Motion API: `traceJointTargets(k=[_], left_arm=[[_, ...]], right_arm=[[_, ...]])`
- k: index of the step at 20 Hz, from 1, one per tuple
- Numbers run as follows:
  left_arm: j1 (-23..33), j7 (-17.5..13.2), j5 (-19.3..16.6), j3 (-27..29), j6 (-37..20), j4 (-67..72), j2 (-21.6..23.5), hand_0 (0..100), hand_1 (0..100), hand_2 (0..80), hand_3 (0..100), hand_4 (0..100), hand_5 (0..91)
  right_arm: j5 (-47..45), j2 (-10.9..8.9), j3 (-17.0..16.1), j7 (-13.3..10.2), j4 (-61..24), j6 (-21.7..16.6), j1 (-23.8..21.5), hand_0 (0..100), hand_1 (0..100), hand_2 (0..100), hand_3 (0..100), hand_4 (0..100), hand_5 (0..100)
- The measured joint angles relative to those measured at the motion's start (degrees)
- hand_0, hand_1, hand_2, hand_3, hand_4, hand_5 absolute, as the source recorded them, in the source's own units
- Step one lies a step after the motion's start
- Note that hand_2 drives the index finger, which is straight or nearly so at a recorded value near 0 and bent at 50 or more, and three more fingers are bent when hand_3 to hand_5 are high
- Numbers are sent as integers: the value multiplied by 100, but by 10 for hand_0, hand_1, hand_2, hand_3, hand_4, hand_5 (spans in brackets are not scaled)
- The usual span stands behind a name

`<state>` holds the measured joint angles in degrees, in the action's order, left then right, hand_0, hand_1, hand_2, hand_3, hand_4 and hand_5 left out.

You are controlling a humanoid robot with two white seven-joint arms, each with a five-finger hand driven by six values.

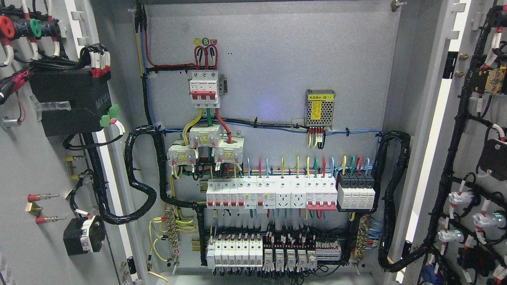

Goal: Open door with both hands

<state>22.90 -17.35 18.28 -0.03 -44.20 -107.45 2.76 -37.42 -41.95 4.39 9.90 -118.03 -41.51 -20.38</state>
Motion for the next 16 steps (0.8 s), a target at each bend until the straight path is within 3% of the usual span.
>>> traceJointTargets(k=[16], left_arm=[[33, 30, 229, 76, 0, -145, 41, 0, 0, 0, 0, 42, 0]], right_arm=[[-52, -14, 0, 1, 33, -3, 5, 0, 0, 0, 0, 0, 0]])
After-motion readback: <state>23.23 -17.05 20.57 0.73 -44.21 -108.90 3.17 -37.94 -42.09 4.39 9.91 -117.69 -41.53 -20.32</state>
